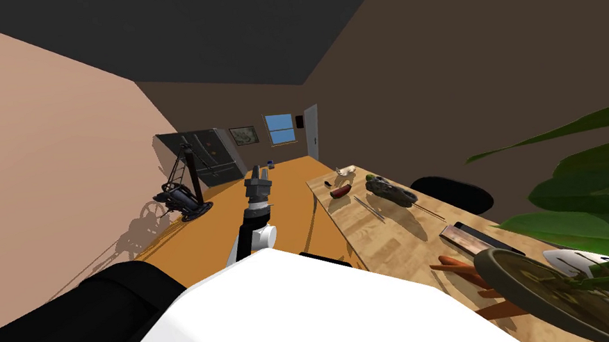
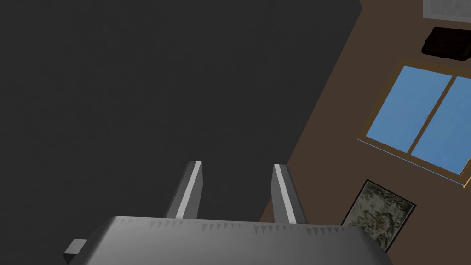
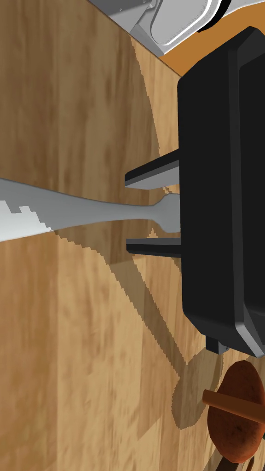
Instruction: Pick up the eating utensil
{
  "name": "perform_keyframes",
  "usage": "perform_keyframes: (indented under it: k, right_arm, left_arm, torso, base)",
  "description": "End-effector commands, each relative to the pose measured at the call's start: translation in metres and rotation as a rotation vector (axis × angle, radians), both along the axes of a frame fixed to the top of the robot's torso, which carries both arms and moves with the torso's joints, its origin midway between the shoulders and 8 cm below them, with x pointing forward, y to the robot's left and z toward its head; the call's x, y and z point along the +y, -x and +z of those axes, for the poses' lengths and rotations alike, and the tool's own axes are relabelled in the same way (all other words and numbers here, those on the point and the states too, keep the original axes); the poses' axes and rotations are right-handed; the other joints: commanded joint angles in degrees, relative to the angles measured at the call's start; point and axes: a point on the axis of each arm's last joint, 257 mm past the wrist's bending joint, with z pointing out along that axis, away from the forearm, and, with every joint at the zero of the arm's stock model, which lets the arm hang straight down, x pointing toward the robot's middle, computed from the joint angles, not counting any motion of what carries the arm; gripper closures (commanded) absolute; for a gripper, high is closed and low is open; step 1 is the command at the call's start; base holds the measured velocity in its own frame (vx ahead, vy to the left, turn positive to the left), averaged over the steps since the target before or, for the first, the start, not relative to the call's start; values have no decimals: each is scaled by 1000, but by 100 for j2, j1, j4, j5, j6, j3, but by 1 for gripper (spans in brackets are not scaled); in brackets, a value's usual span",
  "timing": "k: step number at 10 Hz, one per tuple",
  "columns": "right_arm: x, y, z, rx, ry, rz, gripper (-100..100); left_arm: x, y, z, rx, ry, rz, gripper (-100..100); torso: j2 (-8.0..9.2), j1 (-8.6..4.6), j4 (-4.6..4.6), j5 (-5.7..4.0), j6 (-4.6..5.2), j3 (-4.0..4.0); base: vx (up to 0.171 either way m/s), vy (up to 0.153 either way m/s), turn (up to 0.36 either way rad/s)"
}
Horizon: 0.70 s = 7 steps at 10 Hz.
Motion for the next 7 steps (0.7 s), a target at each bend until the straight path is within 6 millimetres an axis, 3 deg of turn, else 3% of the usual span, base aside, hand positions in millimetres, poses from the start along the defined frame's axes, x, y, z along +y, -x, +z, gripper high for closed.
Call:
perform_keyframes:
  k: [1,2,3,4,7]
  right_arm:
    - [0,0,0,0,0,0,100]
    - [0,0,0,0,0,0,100]
    - [0,0,0,0,0,0,0]
    - [-2,-6,1,1,1,-10,100]
    - [-5,-19,4,3,3,-10,100]
  left_arm:
    - [0,0,0,0,0,0,0]
    - [0,0,0,0,0,0,0]
    - [0,0,0,0,0,0,0]
    - [0,0,0,0,0,0,0]
    - [0,0,0,0,0,0,0]
  torso:
    - [0,0,0,0,0,0]
    - [1,0,0,0,0,1]
    - [2,0,0,0,0,1]
    - [2,0,0,0,0,1]
    - [38,3,7,3,3,22]
  base:
    - [0,0,0]
    - [0,0,0]
    - [0,0,0]
    - [-68,3,102]
    - [-107,9,91]
